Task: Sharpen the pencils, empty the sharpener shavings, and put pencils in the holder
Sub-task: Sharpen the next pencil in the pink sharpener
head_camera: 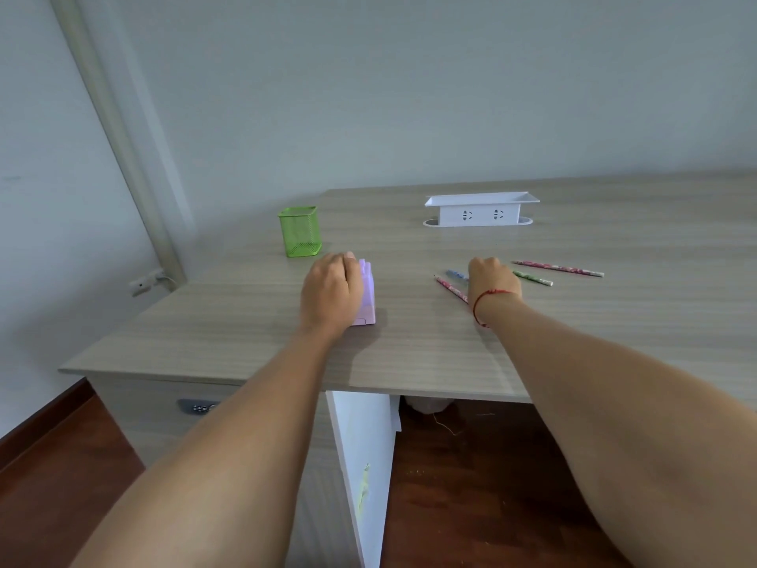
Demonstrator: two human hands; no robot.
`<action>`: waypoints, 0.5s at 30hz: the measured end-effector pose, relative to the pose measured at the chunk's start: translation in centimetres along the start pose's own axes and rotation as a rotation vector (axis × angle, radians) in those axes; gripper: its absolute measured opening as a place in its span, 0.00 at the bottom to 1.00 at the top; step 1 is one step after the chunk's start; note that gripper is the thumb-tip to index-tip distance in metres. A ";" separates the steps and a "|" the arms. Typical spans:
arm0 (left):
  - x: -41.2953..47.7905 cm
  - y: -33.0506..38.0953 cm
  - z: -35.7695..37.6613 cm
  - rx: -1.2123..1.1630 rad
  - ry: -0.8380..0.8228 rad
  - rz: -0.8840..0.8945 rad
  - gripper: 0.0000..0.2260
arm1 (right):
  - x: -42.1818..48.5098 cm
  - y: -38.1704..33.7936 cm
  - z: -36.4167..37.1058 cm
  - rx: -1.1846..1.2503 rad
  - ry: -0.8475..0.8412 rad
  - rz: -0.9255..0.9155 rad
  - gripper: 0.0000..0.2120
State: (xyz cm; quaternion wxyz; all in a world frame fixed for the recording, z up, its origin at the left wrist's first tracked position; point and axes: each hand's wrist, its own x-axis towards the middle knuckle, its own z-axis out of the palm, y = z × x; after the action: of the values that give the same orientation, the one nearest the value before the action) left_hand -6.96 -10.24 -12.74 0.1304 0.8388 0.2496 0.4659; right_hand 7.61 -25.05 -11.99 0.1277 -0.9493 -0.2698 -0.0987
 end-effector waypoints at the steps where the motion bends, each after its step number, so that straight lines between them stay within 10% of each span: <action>1: 0.0 0.0 0.0 0.012 -0.005 0.011 0.19 | 0.0 0.0 0.1 0.011 0.013 0.004 0.13; 15: 0.4 0.0 -0.2 0.019 -0.118 -0.099 0.15 | -1.0 -1.2 -0.6 -0.012 -0.067 -0.434 0.21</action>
State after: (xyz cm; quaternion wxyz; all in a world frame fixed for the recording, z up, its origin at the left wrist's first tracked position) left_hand -6.96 -10.04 -12.39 0.1598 0.8526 0.2869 0.4064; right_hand 6.08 -24.74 -11.50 0.0888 -0.8724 -0.4713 -0.0941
